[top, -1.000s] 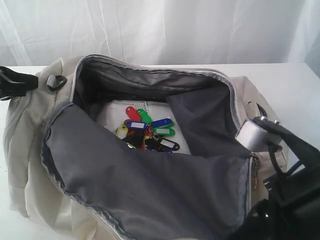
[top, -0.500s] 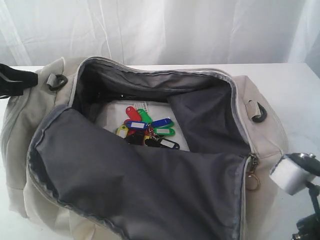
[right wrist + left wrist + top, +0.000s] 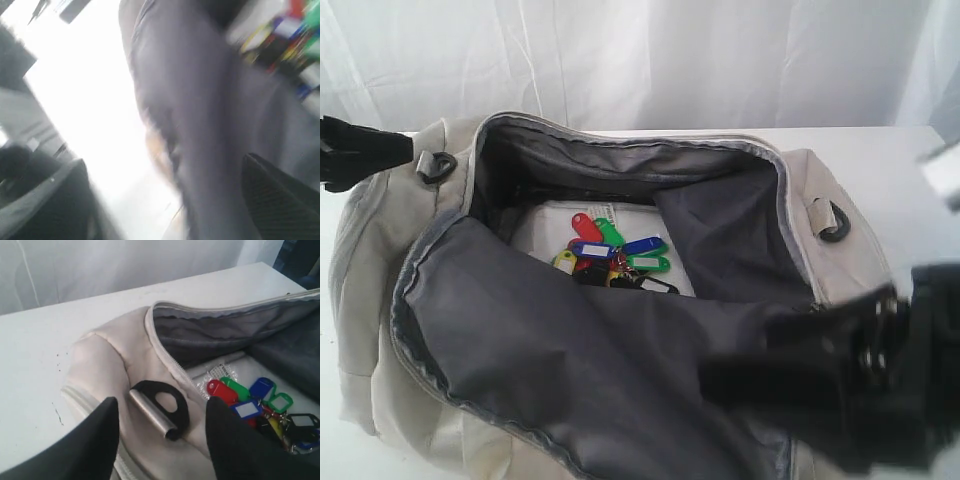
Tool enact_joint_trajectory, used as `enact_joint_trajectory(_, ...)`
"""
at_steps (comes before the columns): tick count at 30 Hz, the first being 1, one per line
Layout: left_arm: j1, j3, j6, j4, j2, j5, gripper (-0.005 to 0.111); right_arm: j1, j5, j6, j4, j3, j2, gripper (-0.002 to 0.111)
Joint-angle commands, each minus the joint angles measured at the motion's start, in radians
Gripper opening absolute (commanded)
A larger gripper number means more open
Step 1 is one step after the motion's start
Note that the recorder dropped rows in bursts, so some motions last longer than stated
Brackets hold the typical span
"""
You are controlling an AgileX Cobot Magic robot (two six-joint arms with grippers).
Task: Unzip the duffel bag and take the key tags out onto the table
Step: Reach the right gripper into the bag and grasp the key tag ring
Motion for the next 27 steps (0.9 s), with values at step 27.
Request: enact_joint_trajectory(27,-0.005,0.003,-0.274,0.014,-0.696,-0.088,0.022,0.211,-0.64,-0.705,0.141,-0.334,0.847,0.077)
